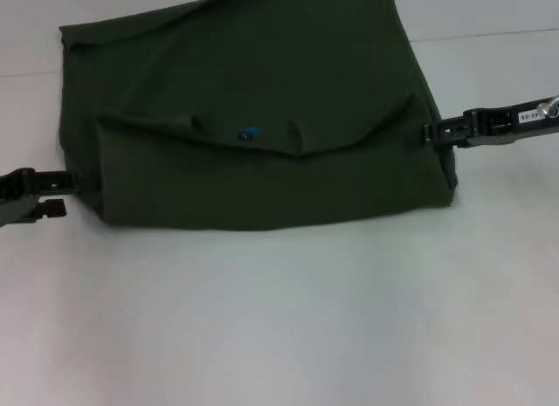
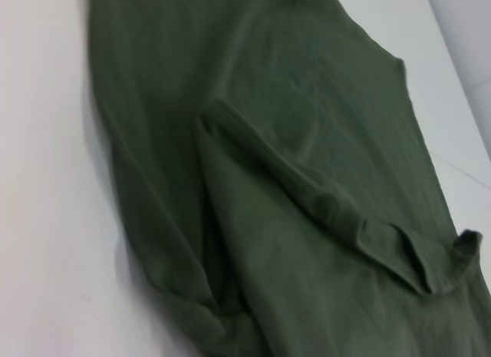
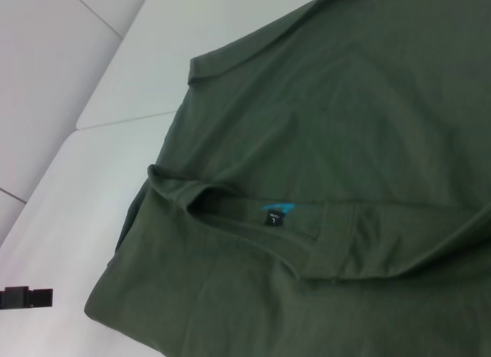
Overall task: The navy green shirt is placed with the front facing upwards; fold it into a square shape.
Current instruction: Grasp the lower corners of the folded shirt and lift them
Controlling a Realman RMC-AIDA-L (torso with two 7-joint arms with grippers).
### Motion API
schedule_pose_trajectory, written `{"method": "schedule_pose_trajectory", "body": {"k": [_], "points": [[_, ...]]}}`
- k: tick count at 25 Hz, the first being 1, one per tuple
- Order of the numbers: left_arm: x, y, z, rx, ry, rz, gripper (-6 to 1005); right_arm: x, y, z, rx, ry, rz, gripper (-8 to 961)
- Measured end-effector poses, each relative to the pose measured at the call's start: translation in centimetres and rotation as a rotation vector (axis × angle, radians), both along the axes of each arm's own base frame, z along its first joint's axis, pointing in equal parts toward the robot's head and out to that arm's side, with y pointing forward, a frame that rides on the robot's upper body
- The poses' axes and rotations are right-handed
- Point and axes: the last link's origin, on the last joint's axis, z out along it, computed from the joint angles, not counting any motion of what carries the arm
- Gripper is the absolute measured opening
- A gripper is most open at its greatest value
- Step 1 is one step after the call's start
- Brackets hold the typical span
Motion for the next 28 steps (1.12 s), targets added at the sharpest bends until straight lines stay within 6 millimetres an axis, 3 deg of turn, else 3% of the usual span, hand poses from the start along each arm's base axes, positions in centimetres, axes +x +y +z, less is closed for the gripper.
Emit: {"method": "schedule_pose_trajectory", "body": {"k": [13,28], "points": [[0.1,2.1,-3.6,-0.002,0.097,0.061,757,0.3,-0.1,0.5,0.006,0.011,-0.033,828],[1.7,2.5,-5.5,-0.063,0.101,0.024,750,0.7,-0.2,0.6,0.017,0.015,-0.045,827]]}}
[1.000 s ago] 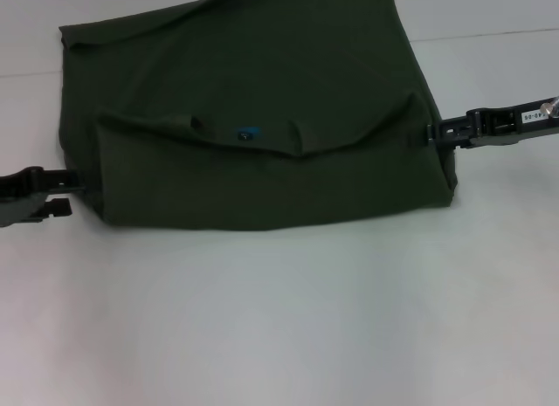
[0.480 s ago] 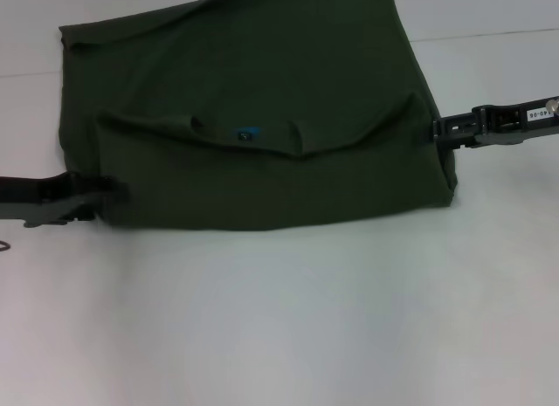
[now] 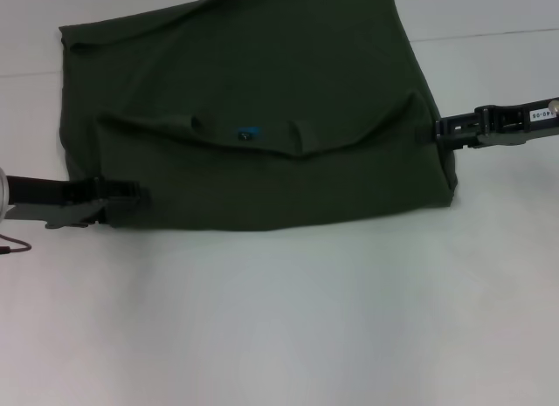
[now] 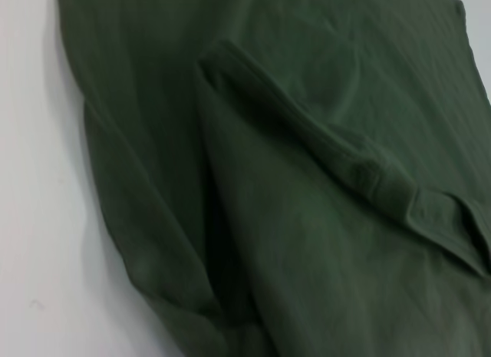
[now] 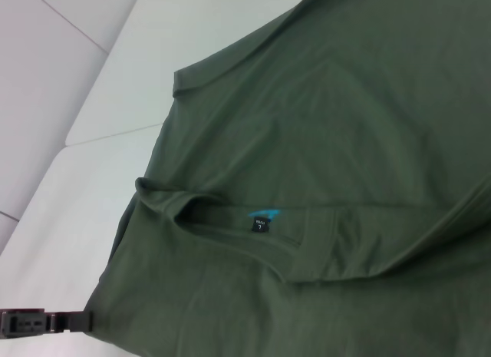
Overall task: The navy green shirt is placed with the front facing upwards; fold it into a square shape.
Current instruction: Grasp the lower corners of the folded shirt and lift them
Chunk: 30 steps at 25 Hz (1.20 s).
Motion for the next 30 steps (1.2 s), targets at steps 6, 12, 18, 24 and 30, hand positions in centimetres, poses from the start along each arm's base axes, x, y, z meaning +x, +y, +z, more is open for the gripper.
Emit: {"method": "schedule_pose_trajectory", "body": {"k": [6,12,18,24,30], "points": [[0.2,0.2,-0.4,-0.004,0.002,-0.001,748,0.0,0.0,0.0,0.002,-0.002,0.000,826],[0.4,0.3,-0.5,-0.007,0.000,-0.005,745,0.1,0.1,0.0,0.007,-0.006,-0.004,827],[0.8,0.6,-0.4,-0.017,0.009,-0.019,693,0.1,0.1,0.0,0.006,-0.004,-0.002,826],[1.2,0.7,-0.4,-0.035,0.030,-0.032,640,-0.2,0.2,0.0,0.001,0.001,0.006,826],[1.0,0.6,-0.4,-0.039,0.035,-0.027,457,-0.1,0.1,-0.1,-0.007,-0.015,0.005,827]]}}
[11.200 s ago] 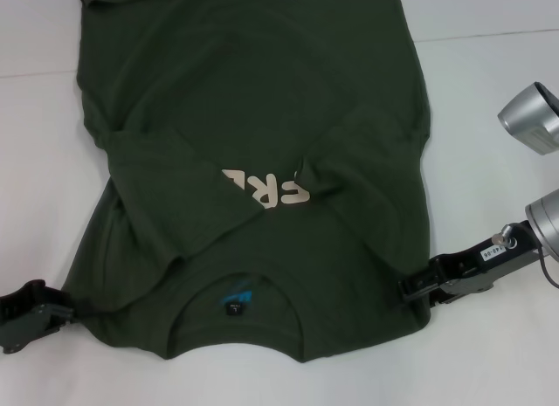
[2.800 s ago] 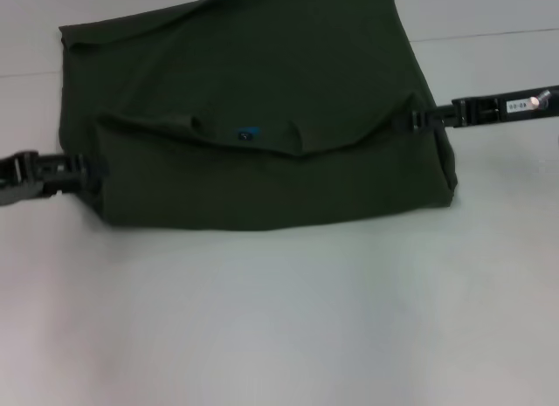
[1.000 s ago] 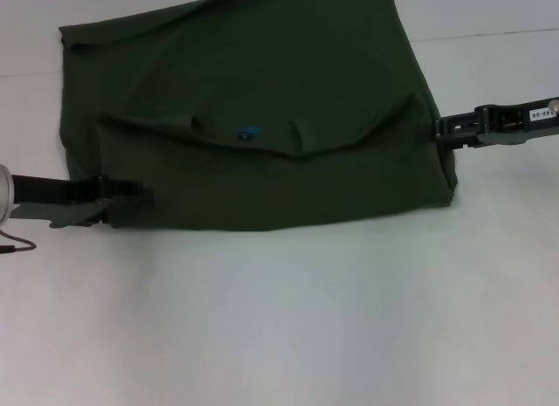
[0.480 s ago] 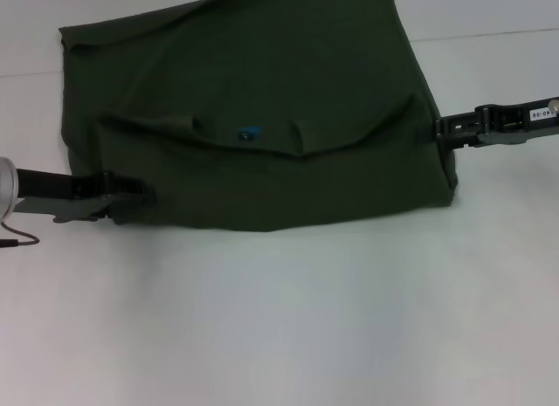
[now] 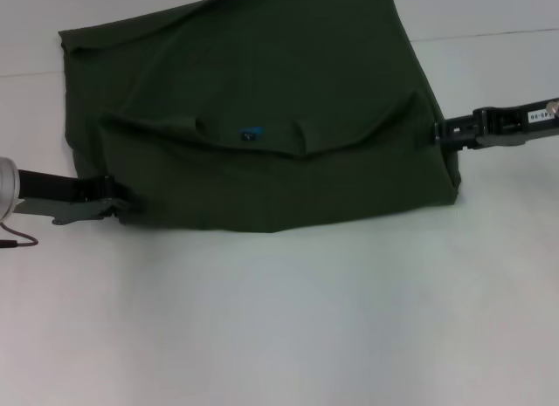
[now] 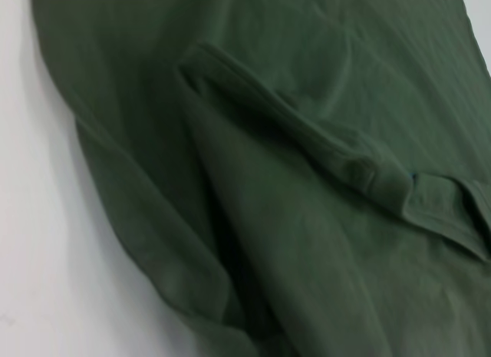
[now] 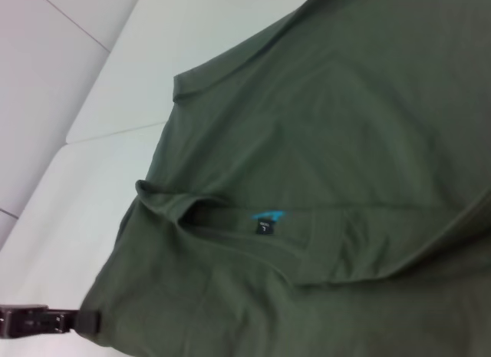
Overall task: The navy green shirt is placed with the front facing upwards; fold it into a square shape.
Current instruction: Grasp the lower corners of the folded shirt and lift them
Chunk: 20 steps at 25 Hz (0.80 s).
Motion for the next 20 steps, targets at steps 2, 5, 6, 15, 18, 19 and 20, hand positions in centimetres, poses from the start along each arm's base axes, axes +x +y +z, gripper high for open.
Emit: {"method": "schedule_pose_trajectory", "body": {"k": [2,5,6,15,18,19,20], "points": [[-0.1,-0.1,0.0,0.000,-0.001,0.003,374,0.4,-0.1,-0.1,-0.009,-0.026,-0.011,827],[-0.1,-0.1,0.0,-0.001,-0.002,0.004,248,1.4,-0.4,-0.6,-0.036,-0.084,-0.050,827],[-0.1,-0.1,0.0,-0.001,-0.001,0.004,206,1.7,-0.5,-0.8,-0.040,-0.103,-0.063,827],[0.1,0.0,-0.1,-0.008,-0.001,-0.003,92,1.9,-0.2,-2.5,-0.047,-0.155,-0.091,828],[0.1,0.0,0.0,-0.007,0.000,-0.003,92,1.8,0.0,-2.6,-0.043,-0.156,-0.093,828],[0.1,-0.1,0.0,-0.007,-0.001,-0.002,92,1.7,0.0,-2.7,-0.048,-0.164,-0.091,827],[0.1,-0.1,0.0,-0.007,-0.001,-0.002,92,1.6,0.1,-2.7,-0.051,-0.168,-0.089,827]]}}
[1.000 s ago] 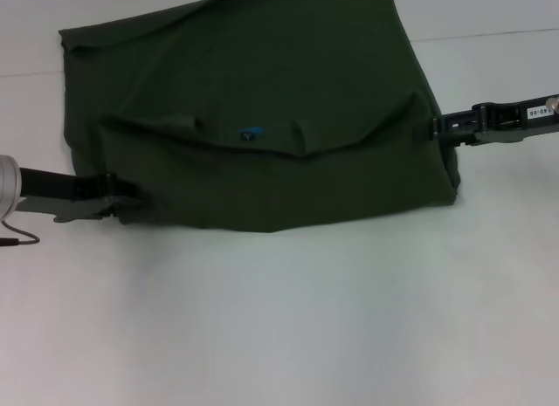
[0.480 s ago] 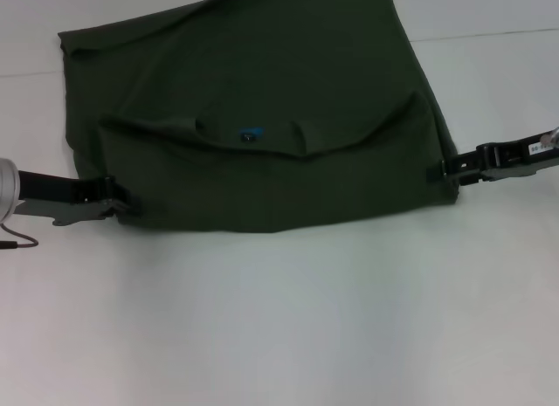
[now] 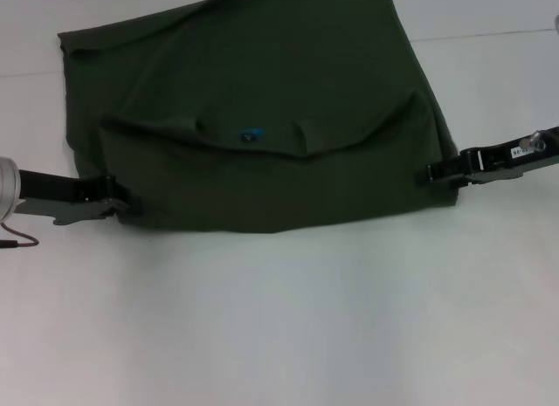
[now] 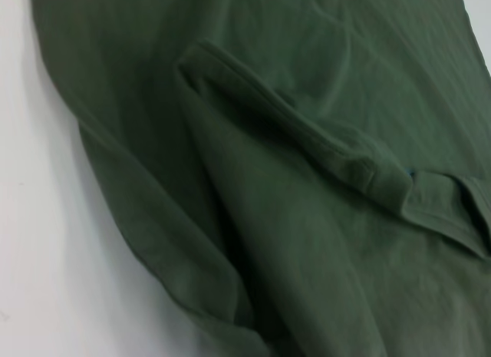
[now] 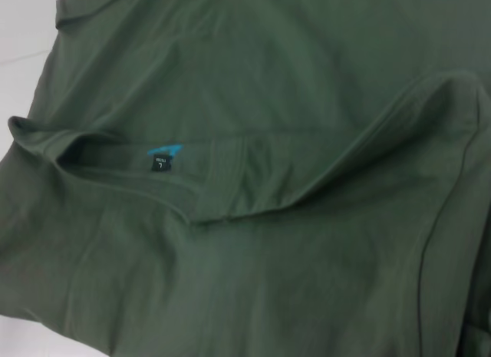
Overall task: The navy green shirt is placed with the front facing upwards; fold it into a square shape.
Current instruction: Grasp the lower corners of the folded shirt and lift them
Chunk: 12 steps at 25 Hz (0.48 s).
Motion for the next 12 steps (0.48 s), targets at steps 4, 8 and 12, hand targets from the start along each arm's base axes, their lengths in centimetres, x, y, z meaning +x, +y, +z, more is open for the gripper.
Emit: {"method": "schedule_pose_trajectory", "body": {"k": [4,8,12], "points": [[0.07,0.05,0.00,0.000,0.000,-0.002,92,-0.18,0.18,0.11,-0.014,-0.028,0.009,828],[0.06,0.06,0.03,0.002,-0.001,-0.001,92,0.12,0.06,0.15,-0.033,-0.062,0.003,828],[0.06,0.08,0.05,0.004,-0.002,0.007,92,0.38,0.03,0.42,-0.040,-0.086,-0.004,828]]}}
